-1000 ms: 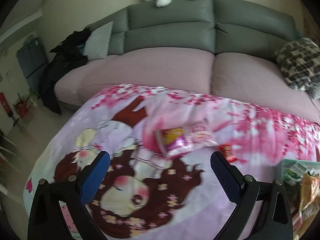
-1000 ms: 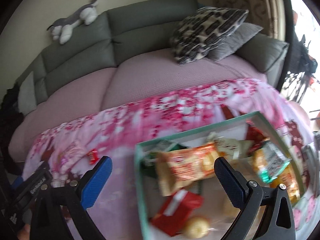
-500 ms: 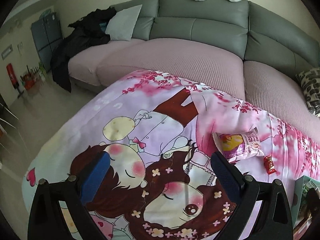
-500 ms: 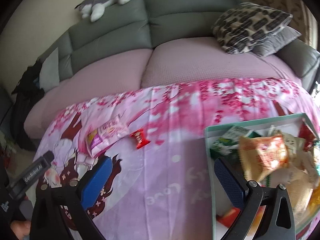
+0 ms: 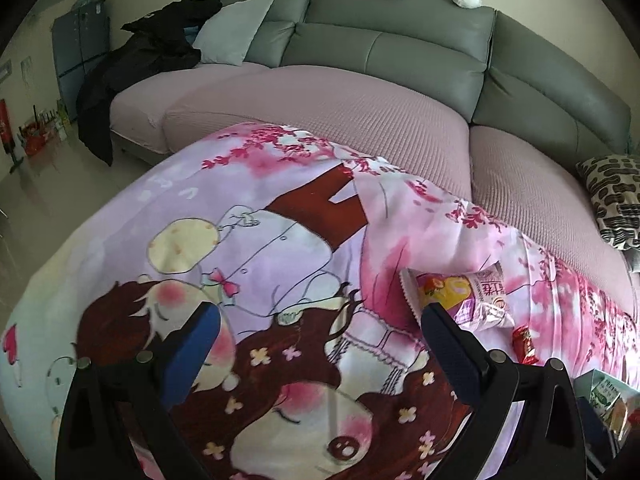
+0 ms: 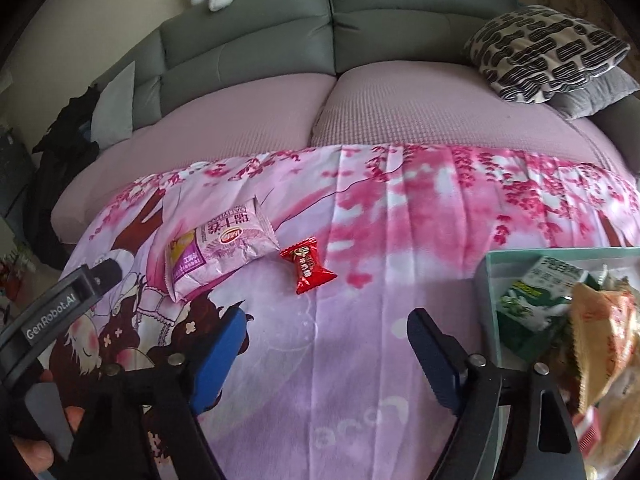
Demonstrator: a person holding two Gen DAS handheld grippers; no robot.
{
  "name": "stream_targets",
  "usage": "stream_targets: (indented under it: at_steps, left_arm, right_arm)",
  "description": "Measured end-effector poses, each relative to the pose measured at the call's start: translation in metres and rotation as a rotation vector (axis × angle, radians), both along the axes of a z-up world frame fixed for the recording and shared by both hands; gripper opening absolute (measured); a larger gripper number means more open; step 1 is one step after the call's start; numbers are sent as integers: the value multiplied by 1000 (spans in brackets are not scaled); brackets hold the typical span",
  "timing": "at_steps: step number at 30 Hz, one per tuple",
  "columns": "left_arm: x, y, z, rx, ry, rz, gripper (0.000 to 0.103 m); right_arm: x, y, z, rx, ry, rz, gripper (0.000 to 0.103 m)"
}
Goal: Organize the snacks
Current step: 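Grasp the pink Swiss roll packet with the left tool while the right grasps the red candy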
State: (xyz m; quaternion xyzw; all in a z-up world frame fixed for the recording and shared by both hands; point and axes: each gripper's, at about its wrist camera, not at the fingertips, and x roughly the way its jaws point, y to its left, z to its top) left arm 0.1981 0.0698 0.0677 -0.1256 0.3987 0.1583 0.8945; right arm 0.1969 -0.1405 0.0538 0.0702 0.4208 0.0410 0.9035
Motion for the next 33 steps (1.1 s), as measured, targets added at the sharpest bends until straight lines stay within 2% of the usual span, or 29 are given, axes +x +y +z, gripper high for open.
stream_targets:
  at_steps: [3,5,7,9,13,15,22,24,28,30,32,33]
  left_arm:
    - [9,-5,-6,-15,19,-41,101]
    - [20,-11,-9,-23,48,-109,101]
    - [31,-19,-7,-5,70,-180,101]
    - [37,-26,-4,13,75,-237,101]
    - [54,-36,1,23,87,-333,101]
    - [63,-42,0,16,104,-400,101]
    - [92,-64,-14,45,203,-613,100]
    - [100,-73,-21,69,237,-666,100]
    - [110,-80,-31,81,269,-694,100]
    - [113,-80,-34,78,273,-684,100]
    - [116,-75,-36,57,278,-657,95]
    - [117,-72,-38,37,280,-644,87]
  right_arm:
    - [6,2,-4,-6,-1,20,79]
    - [10,2,-6,10,12,27,79]
    - [16,3,-8,27,17,31,79]
    - [24,5,-10,2,19,35,79]
    - [38,9,-14,-23,30,50,71]
    - [44,8,-15,-22,35,51,71]
    - [57,6,-22,-33,53,59,68]
    - [59,7,-24,-47,56,61,64]
    - [63,6,-26,-52,50,59,62]
    - [64,4,-26,-52,47,53,57]
    - [65,2,-25,-54,46,44,49]
    - [65,1,-26,-49,47,39,49]
